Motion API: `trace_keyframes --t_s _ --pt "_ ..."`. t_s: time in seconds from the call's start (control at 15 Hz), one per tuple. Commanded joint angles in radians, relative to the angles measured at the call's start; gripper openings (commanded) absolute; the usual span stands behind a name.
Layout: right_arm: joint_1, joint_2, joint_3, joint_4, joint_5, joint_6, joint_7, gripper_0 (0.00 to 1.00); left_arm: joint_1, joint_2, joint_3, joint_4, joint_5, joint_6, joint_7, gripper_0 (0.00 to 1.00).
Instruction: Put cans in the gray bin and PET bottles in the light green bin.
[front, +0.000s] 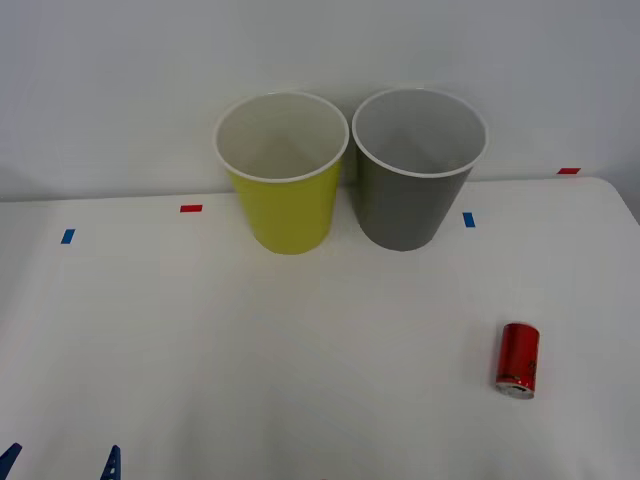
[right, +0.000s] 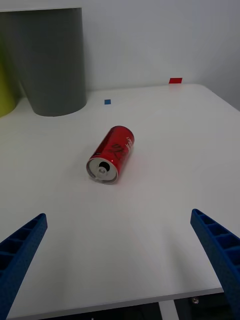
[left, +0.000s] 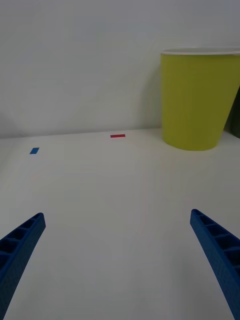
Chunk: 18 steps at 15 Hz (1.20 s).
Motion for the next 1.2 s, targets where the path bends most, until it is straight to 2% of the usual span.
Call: trace_keyframes --t_s 0.07,1.2 --pt "0.000 0.000 0.000 0.000 0.000 0.000 0.000 1.00 0.000 0.000 0.000 0.000 0.000 0.000 0.000 1.00" --pt "0.000 0.000 0.000 0.000 0.000 0.000 0.000 1.00 0.000 0.000 0.000 0.000 0.000 0.000 0.000 1.00"
